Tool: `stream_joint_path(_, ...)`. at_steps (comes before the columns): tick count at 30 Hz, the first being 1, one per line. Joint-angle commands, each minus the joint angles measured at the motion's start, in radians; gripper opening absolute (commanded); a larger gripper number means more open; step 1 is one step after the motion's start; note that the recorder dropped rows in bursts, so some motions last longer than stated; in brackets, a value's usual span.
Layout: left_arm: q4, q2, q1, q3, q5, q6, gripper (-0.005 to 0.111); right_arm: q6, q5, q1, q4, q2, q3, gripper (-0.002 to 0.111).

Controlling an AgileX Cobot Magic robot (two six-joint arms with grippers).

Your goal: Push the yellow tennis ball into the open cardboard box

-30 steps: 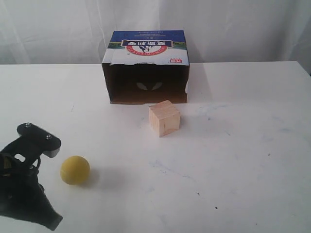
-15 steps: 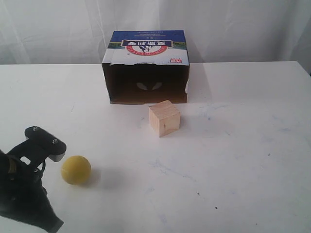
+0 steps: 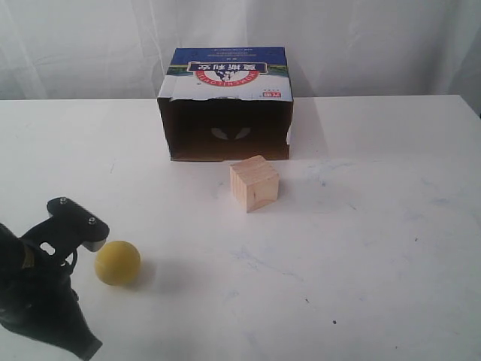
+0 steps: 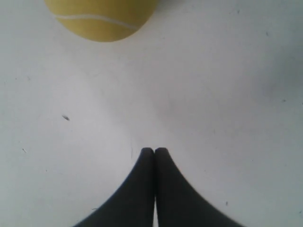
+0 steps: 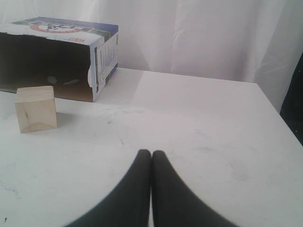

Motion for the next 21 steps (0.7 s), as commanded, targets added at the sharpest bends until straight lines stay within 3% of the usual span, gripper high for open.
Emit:
stream_joint_path(1, -0.003, 0.018, 0.003, -0.038, 0.009, 0.028, 0.0, 0.008, -0.009, -0.001, 0.0, -0.007, 0.004, 0.0)
stream_joint_path(6, -0.02, 0.034, 0.041, -0.075, 0.007, 0.101, 0.0, 0.008, -0.007, -0.001, 0.0, -0.007, 0.004, 0.0)
stream_joint_path(10, -0.153, 0.034, 0.068, -0.075, 0.011, 0.267, 0.0, 0.008, -0.007, -0.001, 0.0, -0.007, 0.004, 0.0)
stream_joint_path(21, -0.125, 0.034, 0.094, -0.069, 0.077, 0.269, 0.0, 0.008, -0.009, -0.001, 0.0, -0.007, 0.004, 0.0)
